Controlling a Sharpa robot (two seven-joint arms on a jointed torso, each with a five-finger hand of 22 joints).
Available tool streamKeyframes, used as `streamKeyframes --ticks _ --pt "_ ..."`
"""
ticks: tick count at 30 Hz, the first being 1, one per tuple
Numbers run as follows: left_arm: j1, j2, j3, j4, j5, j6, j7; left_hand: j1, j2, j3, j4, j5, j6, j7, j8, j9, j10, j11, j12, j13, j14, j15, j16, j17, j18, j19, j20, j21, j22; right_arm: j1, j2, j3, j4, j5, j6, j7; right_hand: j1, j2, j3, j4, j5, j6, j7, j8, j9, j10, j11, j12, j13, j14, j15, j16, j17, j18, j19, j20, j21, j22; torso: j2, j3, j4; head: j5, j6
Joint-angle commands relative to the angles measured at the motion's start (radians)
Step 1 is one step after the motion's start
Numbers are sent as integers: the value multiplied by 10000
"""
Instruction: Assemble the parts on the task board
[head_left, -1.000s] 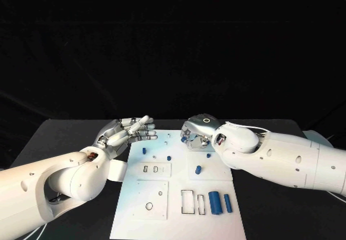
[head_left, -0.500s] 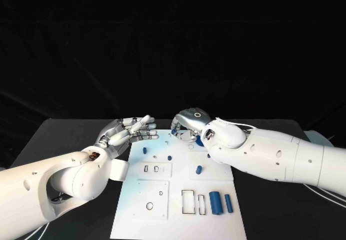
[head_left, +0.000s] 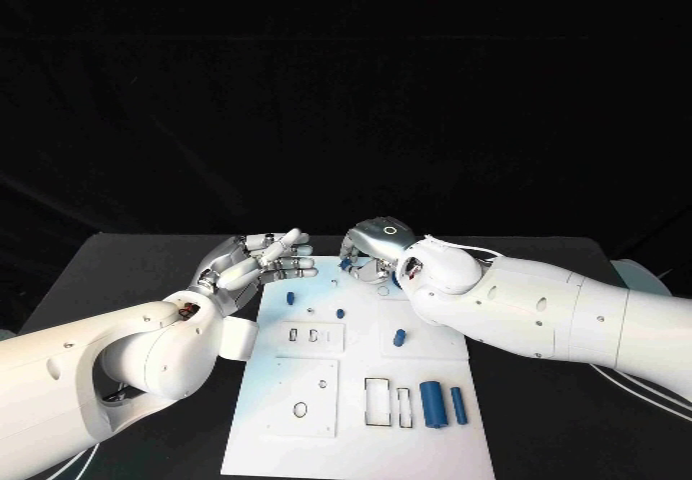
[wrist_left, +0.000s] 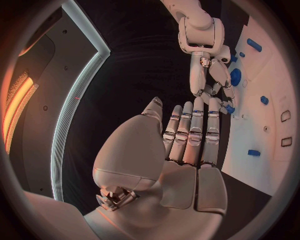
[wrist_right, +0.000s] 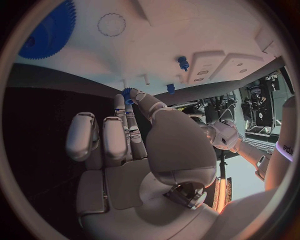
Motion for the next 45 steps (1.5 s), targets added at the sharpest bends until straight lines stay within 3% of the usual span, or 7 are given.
streamKeyframes --ticks 1,6,17,21,26,40,45 --pt "31 18 11 24 12 71 135 62 61 -28 -9 11 16 52 -64 -9 -9 63 -19 -13 22 59 -29 10 119 38 -3 21 -9 -19 84 5 -115 43 142 79 -48 -39 42 39 -17 46 -38 19 352 7 20 -62 -13 277 -41 54 15 -163 21 1 50 -8 18 -6 9 1 5" --pt "41 29 13 38 12 76 131 62 61 -28 -9 11 16 52 -64 -9 -9 63 -19 -13 22 59 -29 10 119 38 -3 21 -9 -35 209 5 -257 47 108 82 -51 -41 44 43 -20 43 -36 18 354 6 22 -65 -14 277 -40 56 15 -163 19 2 49 -9 35 -7 38 6 1" --pt "59 34 15 43 12 111 94 62 61 -28 -9 11 16 52 -64 -9 -9 63 -19 -13 22 59 -29 10 119 38 -3 21 -9 -42 402 6 -529 28 16 6 -75 -66 59 72 -26 9 -23 0 366 -13 35 -91 -22 275 -30 68 22 -164 18 9 59 8 38 -3 20 29 2" --pt "66 48 15 44 12 114 85 62 61 -28 -9 11 16 52 -64 -9 -9 63 -19 -13 22 59 -29 10 119 38 -3 21 -9 -42 510 6 -646 26 100 -9 -87 -82 63 85 -26 -5 -18 -7 372 -22 40 -102 -26 277 -25 80 36 -166 22 13 68 24 41 -11 22 -25 7" --pt "75 82 15 49 12 100 83 72 64 -28 -14 8 17 55 -78 -8 -7 65 -36 -12 14 62 -47 11 119 31 0 18 -14 -50 641 7 -842 28 254 -61 -133 -129 83 144 -58 -73 3 -44 390 -93 67 -162 -46 259 -2 53 -23 -157 -16 30 48 -5 55 -10 41 12 7" --pt "92 129 16 34 12 98 78 72 64 -28 -14 8 17 55 -78 -8 -7 65 -36 -12 14 62 -47 11 119 31 0 18 -14 -67 821 7 -1139 90 424 -16 -161 -186 114 197 -75 -151 30 -86 410 -195 105 -238 -72 235 26 22 -84 -145 -65 55 16 -45 56 -6 9 43 -40" --pt "94 171 15 -8 12 100 68 72 64 -28 -14 8 17 55 -78 -8 -7 65 -36 -12 14 62 -47 11 119 31 0 18 -14 -69 864 6 -1165 134 442 28 -210 -289 162 278 -99 -364 117 -214 408 -480 202 -412 -146 199 104 -29 -179 -125 -153 111 -49 -127 52 -5 6 43 -48"
